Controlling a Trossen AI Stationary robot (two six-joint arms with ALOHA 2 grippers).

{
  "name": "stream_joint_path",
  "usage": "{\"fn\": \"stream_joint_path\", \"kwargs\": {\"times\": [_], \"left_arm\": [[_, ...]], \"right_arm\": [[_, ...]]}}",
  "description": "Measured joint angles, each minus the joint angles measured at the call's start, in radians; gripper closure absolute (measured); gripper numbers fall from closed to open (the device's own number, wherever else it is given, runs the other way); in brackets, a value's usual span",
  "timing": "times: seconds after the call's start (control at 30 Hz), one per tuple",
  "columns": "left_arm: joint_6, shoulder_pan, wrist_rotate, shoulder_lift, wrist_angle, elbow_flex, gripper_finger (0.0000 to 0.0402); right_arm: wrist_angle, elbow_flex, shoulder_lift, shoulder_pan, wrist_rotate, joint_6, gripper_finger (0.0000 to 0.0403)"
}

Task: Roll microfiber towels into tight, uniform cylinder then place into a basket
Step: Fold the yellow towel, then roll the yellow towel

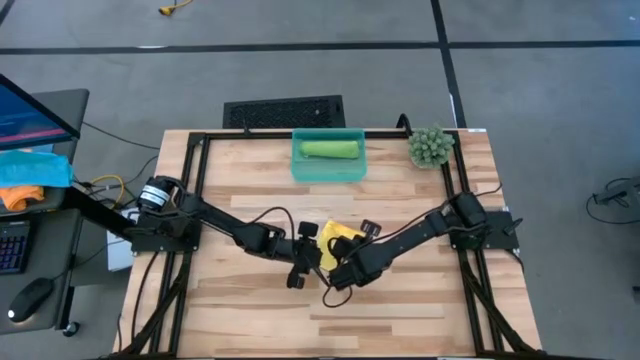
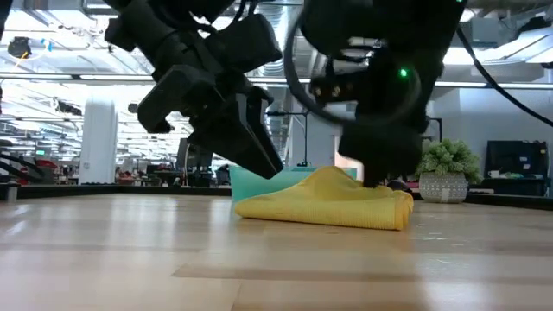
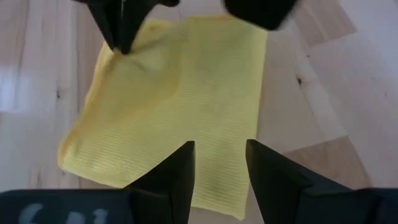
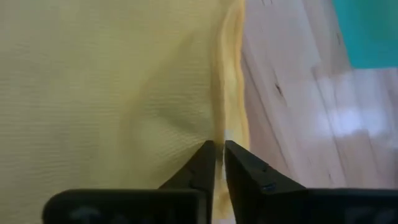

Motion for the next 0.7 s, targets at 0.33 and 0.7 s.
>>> {"fn": "stream_joint_path", "kwargs": {"times": [0.33,0.7], "left_arm": [[0.019,0.027,0.014,0.000,0.060,-0.040,0.0271],[0.014,0.034,0.067,0.000,0.100,-0.040,0.0271]], "right_arm": [[-0.076,0.000,0.009,-0.007,-0.026,-0.014,0.0274],[-0.145,0.006,-0.027,0.008,-0.014,0.052,0.0261]]}}
